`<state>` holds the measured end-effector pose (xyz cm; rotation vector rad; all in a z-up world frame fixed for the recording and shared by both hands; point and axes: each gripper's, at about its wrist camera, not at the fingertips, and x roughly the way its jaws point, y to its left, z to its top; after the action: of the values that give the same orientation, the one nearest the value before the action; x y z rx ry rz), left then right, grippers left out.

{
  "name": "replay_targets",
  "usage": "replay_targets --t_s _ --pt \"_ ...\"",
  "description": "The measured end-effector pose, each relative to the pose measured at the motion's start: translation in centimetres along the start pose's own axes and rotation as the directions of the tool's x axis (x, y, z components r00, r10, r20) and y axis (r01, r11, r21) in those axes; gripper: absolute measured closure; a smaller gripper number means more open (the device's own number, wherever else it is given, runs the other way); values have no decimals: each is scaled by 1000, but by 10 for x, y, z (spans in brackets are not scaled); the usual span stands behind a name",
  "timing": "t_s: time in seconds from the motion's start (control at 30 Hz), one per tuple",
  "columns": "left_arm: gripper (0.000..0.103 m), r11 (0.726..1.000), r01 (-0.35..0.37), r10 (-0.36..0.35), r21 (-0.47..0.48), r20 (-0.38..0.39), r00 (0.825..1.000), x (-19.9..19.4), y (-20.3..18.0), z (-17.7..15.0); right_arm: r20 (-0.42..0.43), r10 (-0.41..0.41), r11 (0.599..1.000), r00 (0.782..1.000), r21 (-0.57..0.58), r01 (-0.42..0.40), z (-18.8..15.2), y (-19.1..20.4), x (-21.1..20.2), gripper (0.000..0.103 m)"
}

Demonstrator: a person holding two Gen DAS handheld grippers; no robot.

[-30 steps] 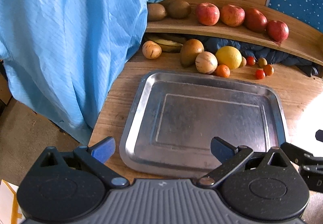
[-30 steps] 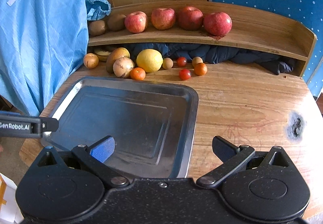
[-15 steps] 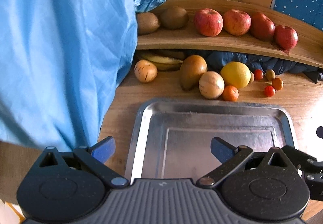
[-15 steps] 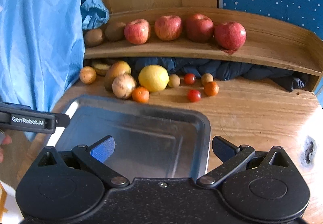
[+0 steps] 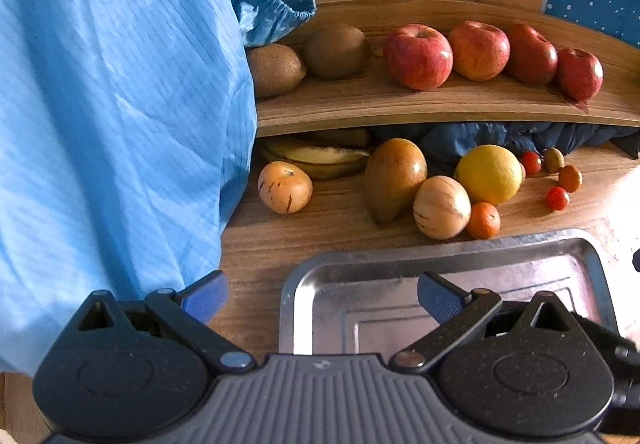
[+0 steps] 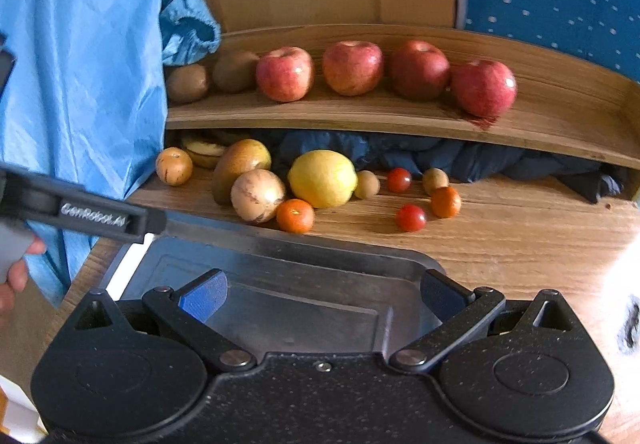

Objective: Organize fruits
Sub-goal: 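Move both open grippers past the tray toward the row of fruit, then close left gripper on speckled orange fruit while right gripper closes on pale round fruit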

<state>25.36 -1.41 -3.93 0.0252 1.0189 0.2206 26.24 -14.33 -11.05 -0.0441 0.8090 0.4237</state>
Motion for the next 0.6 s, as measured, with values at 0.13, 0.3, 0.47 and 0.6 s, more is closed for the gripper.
replay_targets --t_s 0.13,0.3,0.47,0.6 --pt "1 1000 11 -11 -4 -9 1000 13 8 8 -7 16 999 1000 -49 -17 6 12 9 1" --pt "1 999 40 -40 20 11 999 24 14 19 -2 47 991 999 -125 -47 16 26 21 1" --pt "1 997 42 -45 63 41 998 36 14 31 -21 48 983 999 -178 -52 25 39 38 3" --pt "1 996 38 -41 85 38 998 48 13 39 -4 44 976 999 -214 -44 31 49 48 6"
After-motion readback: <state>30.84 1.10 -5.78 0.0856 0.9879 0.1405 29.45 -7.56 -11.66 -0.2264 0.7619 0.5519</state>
